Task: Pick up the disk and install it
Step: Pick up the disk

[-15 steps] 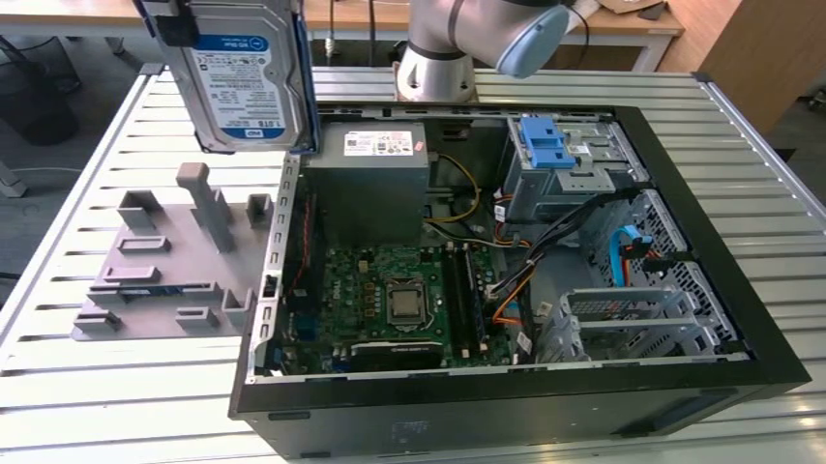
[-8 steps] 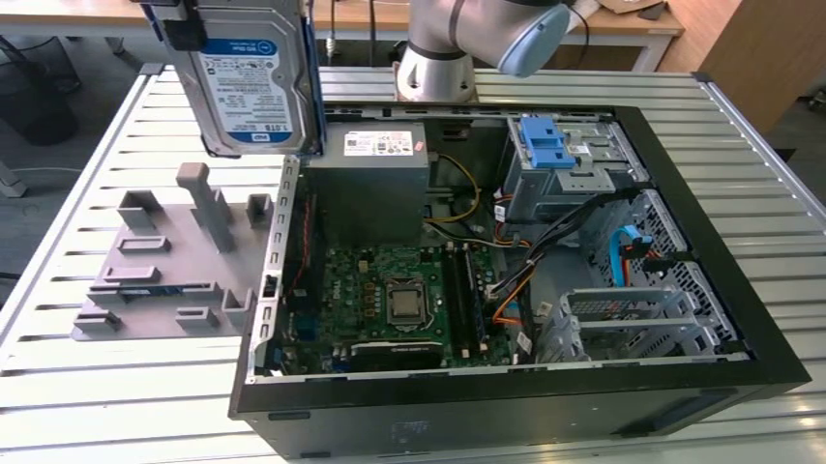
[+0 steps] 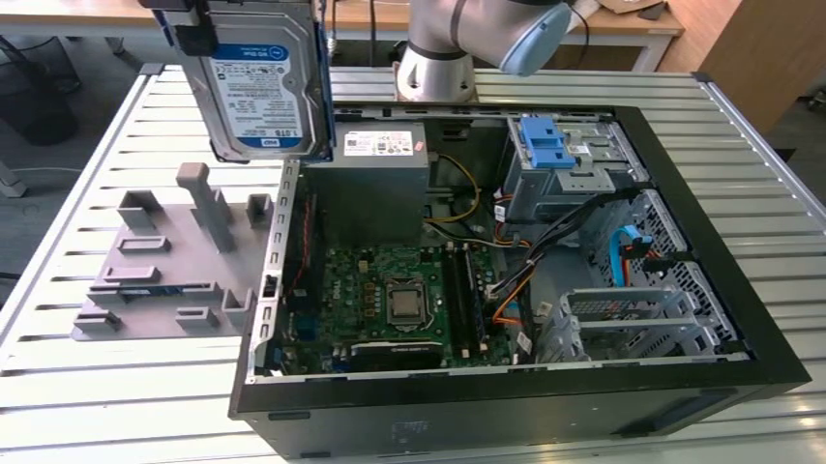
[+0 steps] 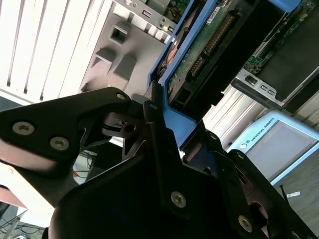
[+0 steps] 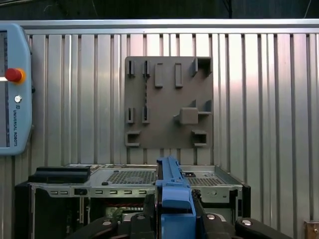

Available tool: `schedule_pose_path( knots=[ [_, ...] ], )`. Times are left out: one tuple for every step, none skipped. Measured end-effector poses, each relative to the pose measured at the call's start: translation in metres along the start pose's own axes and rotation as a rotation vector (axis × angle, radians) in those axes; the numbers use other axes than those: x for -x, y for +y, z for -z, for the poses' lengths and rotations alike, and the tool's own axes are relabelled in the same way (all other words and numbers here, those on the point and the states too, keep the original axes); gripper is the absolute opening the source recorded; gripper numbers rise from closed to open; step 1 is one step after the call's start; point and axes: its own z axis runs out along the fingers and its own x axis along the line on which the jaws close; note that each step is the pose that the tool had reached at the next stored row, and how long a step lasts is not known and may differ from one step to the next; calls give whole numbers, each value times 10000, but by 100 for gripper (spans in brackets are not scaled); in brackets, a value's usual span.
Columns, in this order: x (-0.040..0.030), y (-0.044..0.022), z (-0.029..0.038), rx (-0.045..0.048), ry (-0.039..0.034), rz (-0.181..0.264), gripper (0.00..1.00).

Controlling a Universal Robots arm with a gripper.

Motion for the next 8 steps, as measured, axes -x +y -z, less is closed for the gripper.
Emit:
schedule_pose_path(
  knots=[
    [-8, -12, 0, 2, 1, 0, 36],
    [-16, -25, 1, 3, 1, 0, 36],
    [-24, -38, 1, 5, 1, 0, 36],
    [-32, -52, 1, 7, 1, 0, 36],
    [-39, -66, 2, 8, 1, 0, 36],
    [-46, -80, 2, 9, 1, 0, 36],
    [-52, -94, 2, 11, 0, 0, 36],
    [-58, -109, 2, 12, 1, -1, 36]
  ],
)
